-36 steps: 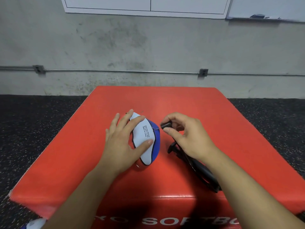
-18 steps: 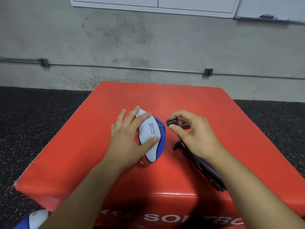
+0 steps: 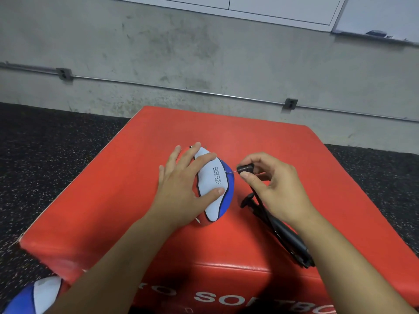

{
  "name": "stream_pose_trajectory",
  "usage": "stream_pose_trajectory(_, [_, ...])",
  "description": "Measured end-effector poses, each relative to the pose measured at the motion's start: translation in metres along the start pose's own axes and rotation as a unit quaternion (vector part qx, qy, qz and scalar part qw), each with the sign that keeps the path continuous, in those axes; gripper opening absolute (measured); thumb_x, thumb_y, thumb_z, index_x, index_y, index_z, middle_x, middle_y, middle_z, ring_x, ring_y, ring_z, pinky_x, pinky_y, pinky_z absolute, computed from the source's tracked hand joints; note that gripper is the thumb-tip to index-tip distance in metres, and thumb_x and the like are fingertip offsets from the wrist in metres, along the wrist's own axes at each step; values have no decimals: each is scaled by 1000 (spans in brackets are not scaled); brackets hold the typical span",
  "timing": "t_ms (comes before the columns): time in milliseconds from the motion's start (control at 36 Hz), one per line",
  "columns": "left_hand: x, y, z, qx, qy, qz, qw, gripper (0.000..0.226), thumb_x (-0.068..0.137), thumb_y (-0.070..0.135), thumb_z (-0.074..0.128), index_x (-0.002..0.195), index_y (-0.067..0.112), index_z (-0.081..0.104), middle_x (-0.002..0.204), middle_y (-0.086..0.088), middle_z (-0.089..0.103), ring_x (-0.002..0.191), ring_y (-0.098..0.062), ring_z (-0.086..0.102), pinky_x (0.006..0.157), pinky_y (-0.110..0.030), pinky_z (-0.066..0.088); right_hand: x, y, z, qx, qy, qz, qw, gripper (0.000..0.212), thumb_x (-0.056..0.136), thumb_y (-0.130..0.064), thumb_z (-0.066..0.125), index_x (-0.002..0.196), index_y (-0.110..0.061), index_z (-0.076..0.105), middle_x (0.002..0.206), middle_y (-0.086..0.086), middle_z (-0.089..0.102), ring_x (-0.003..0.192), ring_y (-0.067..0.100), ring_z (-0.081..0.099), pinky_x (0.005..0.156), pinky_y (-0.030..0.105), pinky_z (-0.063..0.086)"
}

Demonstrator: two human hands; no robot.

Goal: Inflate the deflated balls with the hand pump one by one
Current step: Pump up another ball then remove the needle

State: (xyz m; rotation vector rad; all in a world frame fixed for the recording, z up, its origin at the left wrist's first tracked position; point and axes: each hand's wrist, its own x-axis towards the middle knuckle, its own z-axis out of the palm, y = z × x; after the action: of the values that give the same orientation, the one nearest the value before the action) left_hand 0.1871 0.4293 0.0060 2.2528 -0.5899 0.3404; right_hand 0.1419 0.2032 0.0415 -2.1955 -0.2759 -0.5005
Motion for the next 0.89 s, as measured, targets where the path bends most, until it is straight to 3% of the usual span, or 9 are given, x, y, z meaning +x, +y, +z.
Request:
stream_pose_trajectory(444, [-2,3,-2,7,-3,-3,1000,79,73,77,54,148,54,43,169,22,22,160,-19,5,120,-73,18,1,-7,5,-28,-4,-5,1000,27,93,-10,76,109,-26,63,96,-16,77,88,14,70,82,40,57])
stream_pose_trajectory(639, [-2,-1,-1,11,10,-10,1000,79,74,78,55,148,55,40,169,20,23,160,-21,7,121,-68,21,2,-6,16,39,30,31,998,22,90,-11,80,101,-29,73,92,-11,77,88,14,69,84,38,55])
stream_pose_trajectory(778, [0,-4,-1,29,19,-5,999,80,76,76,54,151,60,31,167,16,26,160,-24,13,121,-67,24,-3,-6,29,148,79,73,983,29,91,-11,79,116,-25,72,97,-7,79,86,13,71,88,36,55])
stream_pose_trajectory(889, [0,5,1,57,-5,-11,998,85,73,83,46,153,67,20,168,16,17,160,-23,0,122,-71,16,-8,-9,34,183,146,82,969,23,87,-4,82,104,-17,73,92,-8,78,81,7,69,82,21,53])
